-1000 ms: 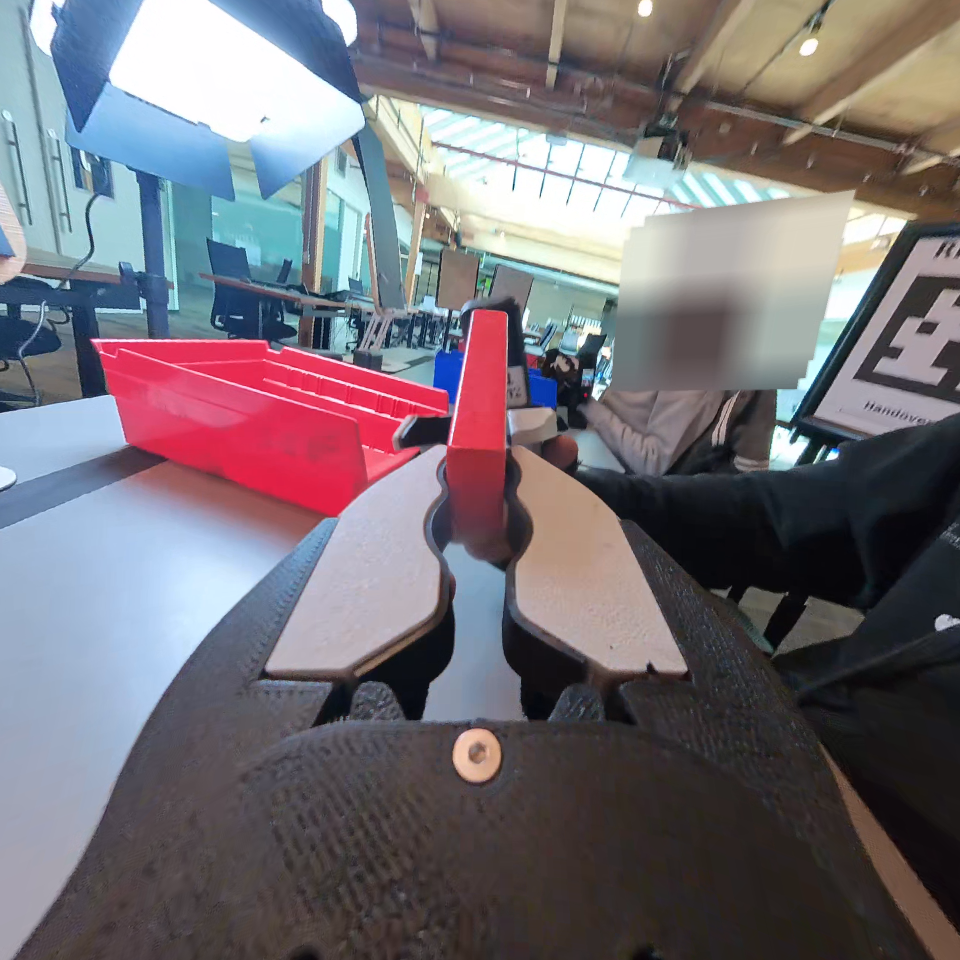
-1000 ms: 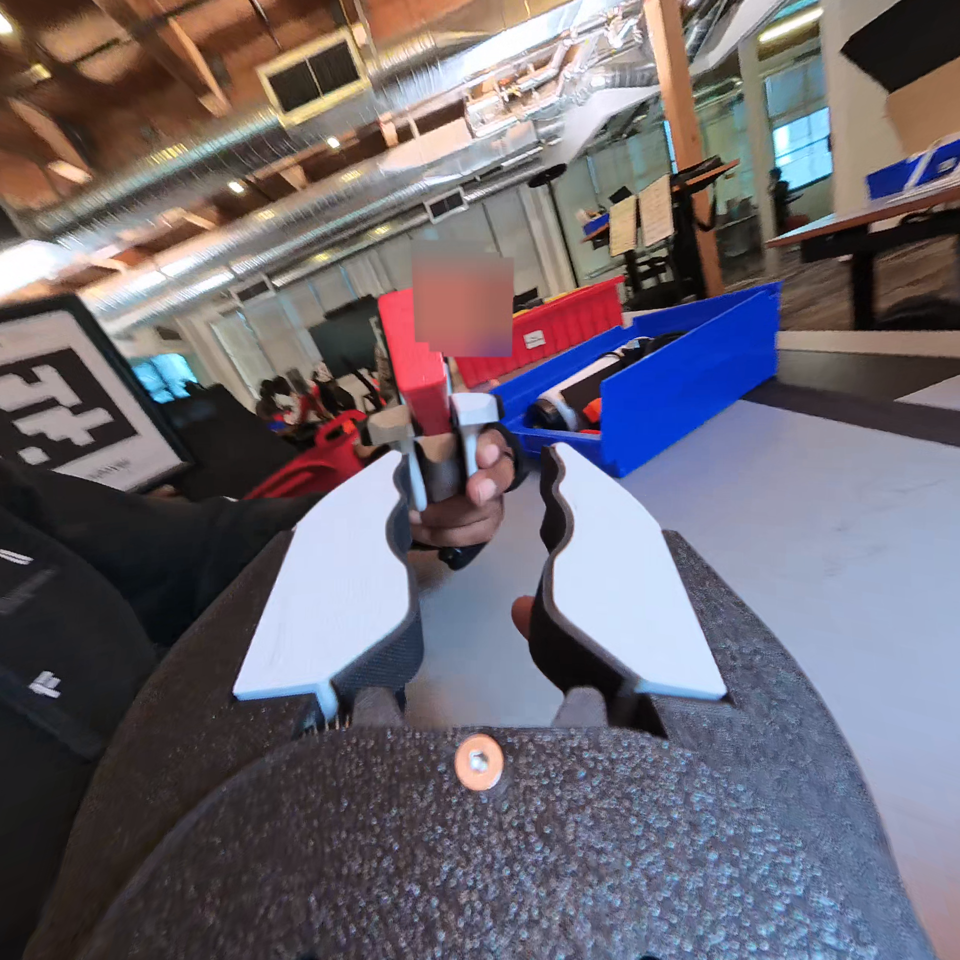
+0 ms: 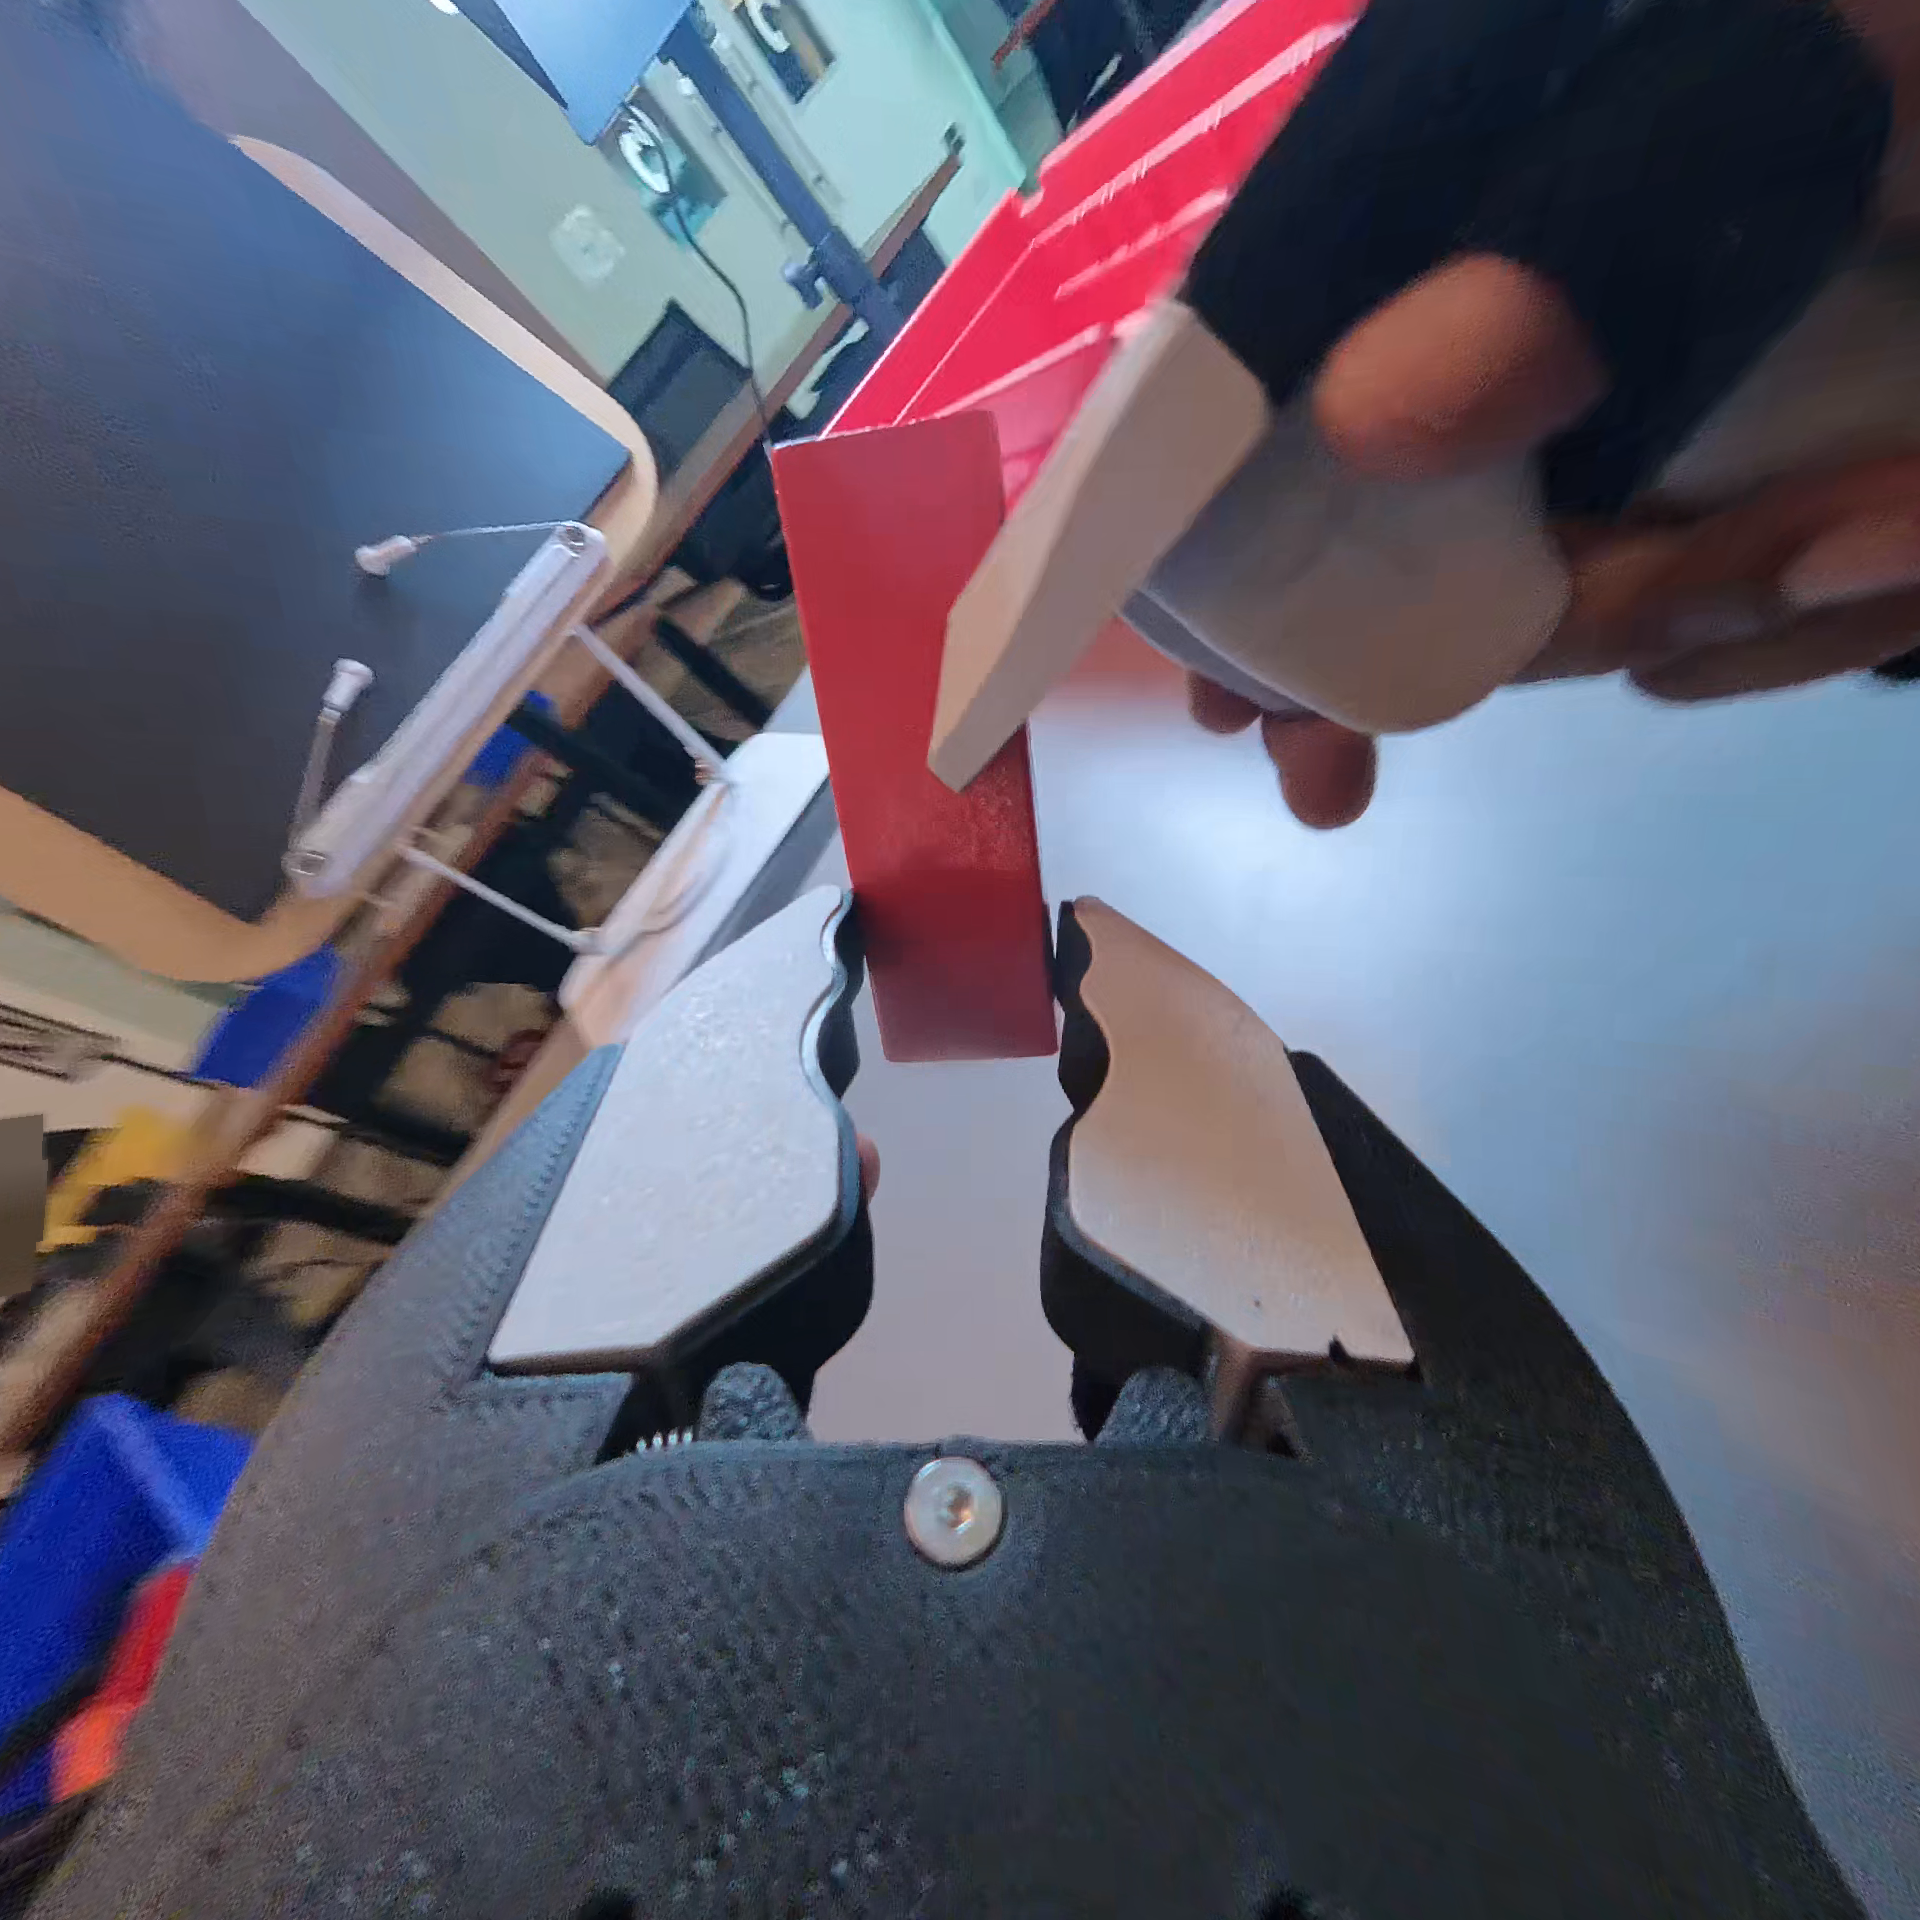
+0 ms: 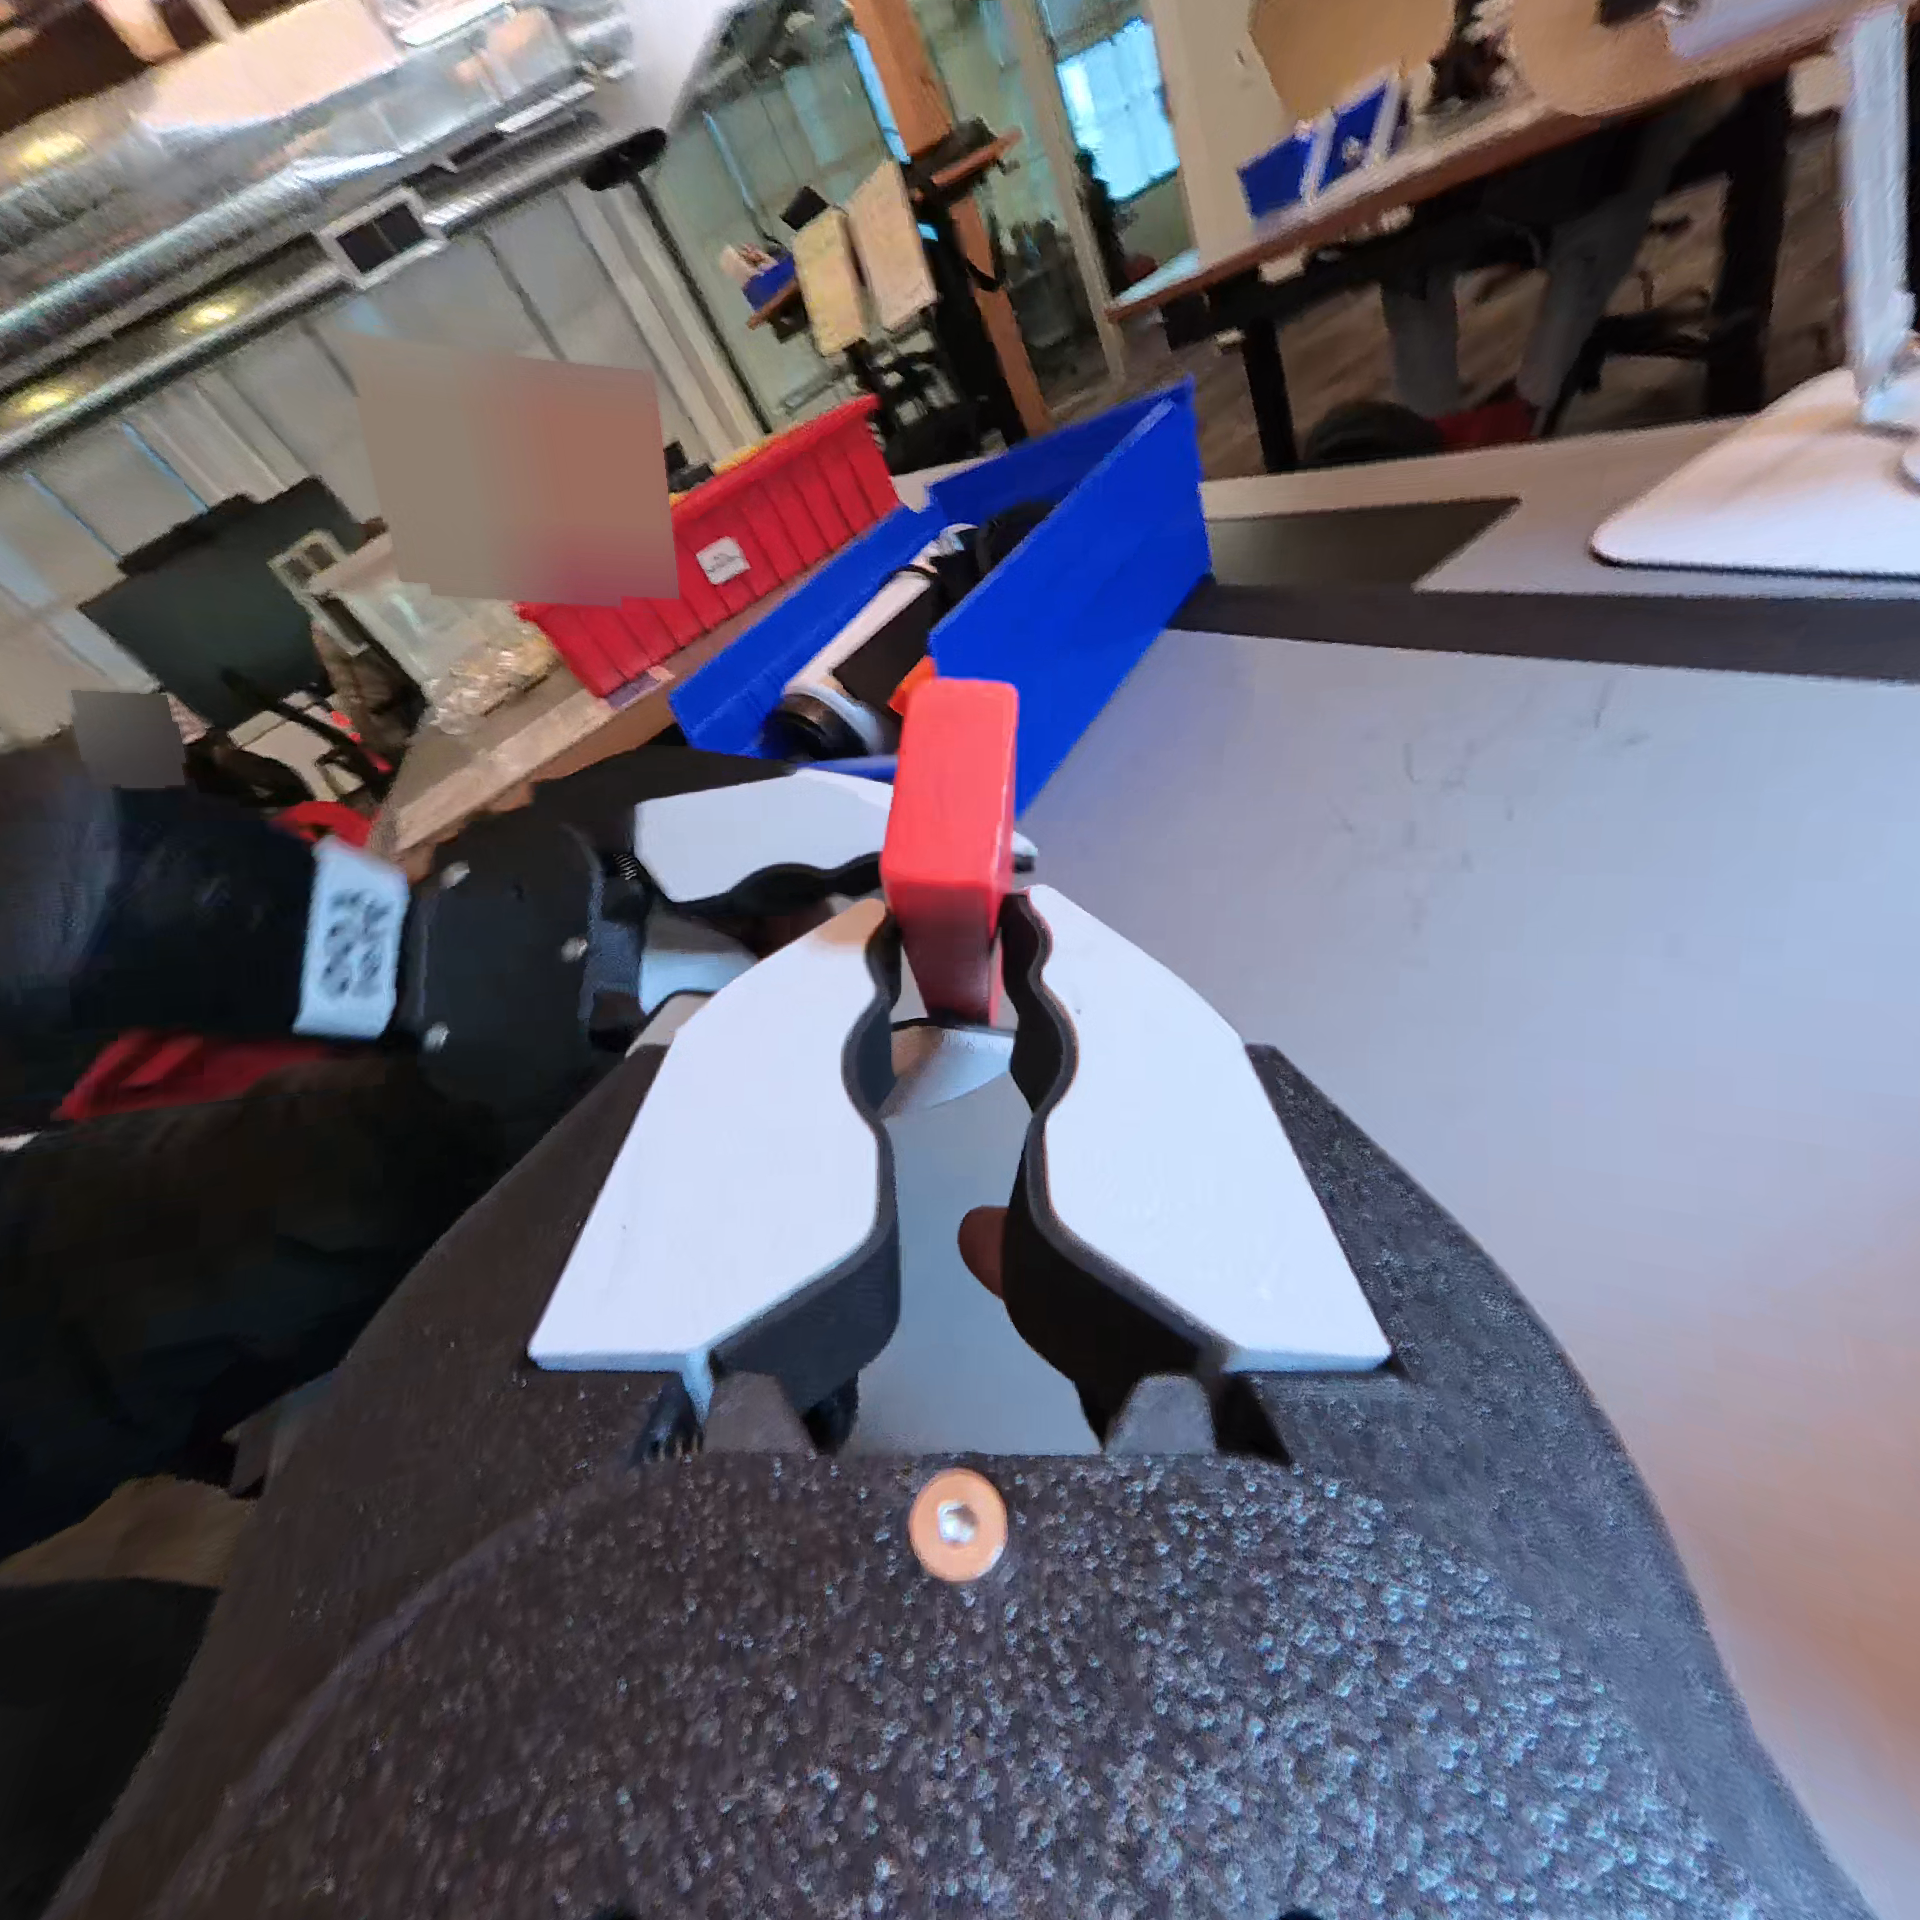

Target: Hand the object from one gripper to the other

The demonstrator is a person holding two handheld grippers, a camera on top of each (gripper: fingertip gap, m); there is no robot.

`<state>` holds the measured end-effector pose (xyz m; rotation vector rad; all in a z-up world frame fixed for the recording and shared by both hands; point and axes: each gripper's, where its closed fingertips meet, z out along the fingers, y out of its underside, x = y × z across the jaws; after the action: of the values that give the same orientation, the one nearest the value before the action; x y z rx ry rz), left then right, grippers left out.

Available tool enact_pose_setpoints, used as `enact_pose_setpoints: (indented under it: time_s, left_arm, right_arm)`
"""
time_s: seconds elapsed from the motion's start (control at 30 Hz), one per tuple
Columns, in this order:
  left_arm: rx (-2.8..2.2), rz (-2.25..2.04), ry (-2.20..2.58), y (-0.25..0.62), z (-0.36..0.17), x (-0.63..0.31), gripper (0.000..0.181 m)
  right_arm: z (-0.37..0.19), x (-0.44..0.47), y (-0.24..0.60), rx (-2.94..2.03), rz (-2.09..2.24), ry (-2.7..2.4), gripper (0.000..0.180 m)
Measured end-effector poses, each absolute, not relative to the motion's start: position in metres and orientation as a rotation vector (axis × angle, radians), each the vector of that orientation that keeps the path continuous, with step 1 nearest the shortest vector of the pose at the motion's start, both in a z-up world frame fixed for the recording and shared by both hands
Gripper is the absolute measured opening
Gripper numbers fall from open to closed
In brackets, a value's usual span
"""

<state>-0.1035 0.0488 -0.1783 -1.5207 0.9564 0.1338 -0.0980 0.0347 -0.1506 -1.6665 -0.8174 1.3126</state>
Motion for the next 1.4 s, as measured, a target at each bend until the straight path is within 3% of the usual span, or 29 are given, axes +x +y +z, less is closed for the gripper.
enact_pose_setpoints:
  time_s: [0.23,0.47,0.53,0.57,0.7,1.0,1.17,1.4]
  left_arm:
    - [-1.502,-0.914,0.851,0.004,-0.154,-0.075,0.035]
    - [-1.421,-1.545,1.015,-0.055,-0.148,-0.058,0.036]
    - [-1.406,-1.641,1.046,-0.065,-0.147,-0.054,0.036]
    - [-1.398,-1.662,1.042,-0.067,-0.146,-0.054,0.036]
    - [-1.428,-1.596,0.984,-0.055,-0.145,-0.057,0.035]
    - [-1.617,-0.781,0.842,0.017,-0.176,-0.076,0.039]
    - [-1.638,-0.425,0.852,0.032,-0.185,-0.080,0.032]
    - [-1.593,-1.050,0.780,0.006,-0.158,-0.074,0.017]
  right_arm:
    - [-0.130,-0.088,0.006,-1.335,1.528,-1.097,0.047]
    - [-0.126,-0.082,-0.036,-1.178,1.753,-1.292,0.051]
    - [-0.126,-0.083,-0.050,-1.145,1.795,-1.354,0.042]
    - [-0.123,-0.082,-0.055,-1.127,1.815,-1.368,0.032]
    - [-0.121,-0.084,-0.044,-1.185,1.726,-1.332,0.031]
    - [-0.151,-0.093,0.032,-1.519,1.187,-1.056,0.031]
    - [-0.156,-0.095,0.040,-1.668,1.168,-0.865,0.031]
    - [-0.125,-0.093,0.013,-1.409,1.364,-1.013,0.025]
